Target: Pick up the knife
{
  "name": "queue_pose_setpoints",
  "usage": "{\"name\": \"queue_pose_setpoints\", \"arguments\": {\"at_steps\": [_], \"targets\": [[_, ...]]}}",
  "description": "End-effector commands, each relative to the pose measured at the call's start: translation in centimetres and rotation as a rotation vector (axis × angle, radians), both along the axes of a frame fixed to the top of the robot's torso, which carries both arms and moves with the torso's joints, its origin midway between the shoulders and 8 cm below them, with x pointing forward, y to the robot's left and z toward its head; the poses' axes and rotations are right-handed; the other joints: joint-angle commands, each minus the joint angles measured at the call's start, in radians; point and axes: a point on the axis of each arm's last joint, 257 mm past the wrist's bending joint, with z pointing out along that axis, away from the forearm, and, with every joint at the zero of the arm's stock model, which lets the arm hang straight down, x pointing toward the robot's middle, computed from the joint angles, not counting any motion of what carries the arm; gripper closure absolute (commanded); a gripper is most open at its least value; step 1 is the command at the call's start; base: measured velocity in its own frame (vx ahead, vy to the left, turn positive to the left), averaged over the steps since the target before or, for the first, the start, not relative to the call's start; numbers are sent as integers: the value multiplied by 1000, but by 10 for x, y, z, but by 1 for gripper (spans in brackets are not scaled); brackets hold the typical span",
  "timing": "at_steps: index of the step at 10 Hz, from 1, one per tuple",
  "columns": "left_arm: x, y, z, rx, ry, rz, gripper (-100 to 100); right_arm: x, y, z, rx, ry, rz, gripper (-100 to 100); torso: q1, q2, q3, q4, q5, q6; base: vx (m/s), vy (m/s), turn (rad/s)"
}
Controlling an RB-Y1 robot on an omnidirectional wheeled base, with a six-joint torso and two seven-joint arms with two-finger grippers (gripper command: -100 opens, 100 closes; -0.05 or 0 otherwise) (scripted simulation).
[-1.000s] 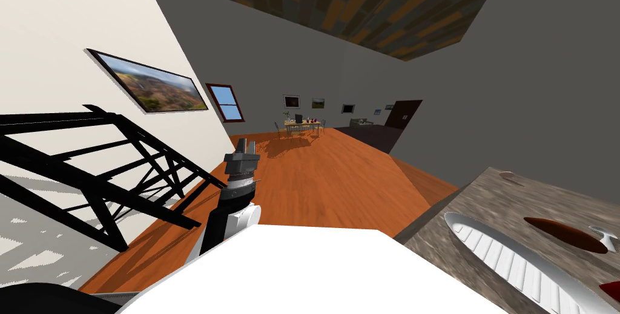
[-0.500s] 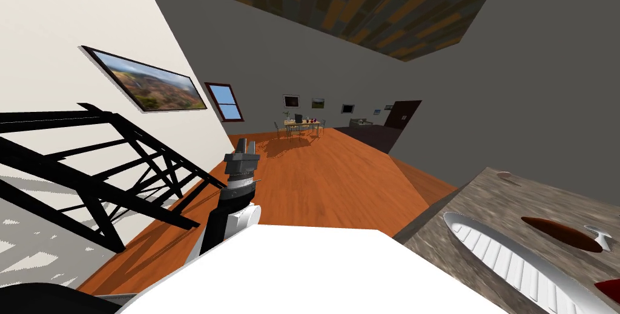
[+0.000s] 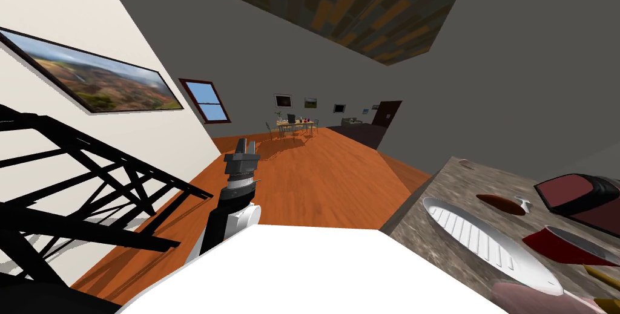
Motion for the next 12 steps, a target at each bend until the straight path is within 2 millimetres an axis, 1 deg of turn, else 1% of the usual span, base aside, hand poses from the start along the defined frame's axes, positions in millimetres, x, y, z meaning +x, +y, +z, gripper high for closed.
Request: {"name": "queue_pose_setpoints", "arguments": {"at_steps": [1,2,3,4,7,8,9,10,11,12], "targets": [[0,0,0,0,0,0,0,24,-12,6,-7,3,32,100,0,0,0,0,0,0,6,10,-157],[0,0,0,0,0,0,0,25,-11,5,-4,1,33,100,0,-1,0,0,0,1,3,4,-84],[0,0,0,0,0,0,0,44,-19,8,-9,5,60,100,0,0,0,0,0,1,5,1,-224],[0,0,0,0,0,0,0,48,-16,5,1,-2,63,100,-1,0,0,0,0,2,4,8,-98],[0,0,0,0,0,0,0,111,-28,11,1,0,151,100,0,0,0,0,0,3,8,11,-270],[0,0,0,0,0,0,0,129,-31,13,-2,3,177,100,0,0,0,0,0,3,9,21,-229],[0,0,0,0,0,0,0,135,-33,15,-3,4,188,100,1,0,0,0,1,2,3,13,-112],[0,0,0,0,0,0,0,157,-35,18,-5,6,222,100,1,-1,0,0,0,2,4,6,-218],[0,0,0,0,0,0,0,148,-32,14,-3,4,207,100,0,-1,0,0,0,3,3,8,-43],[0,0,0,0,0,0,0,150,-33,14,-4,5,208,0,0,0,0,0,0,3,0,0,0]]}}
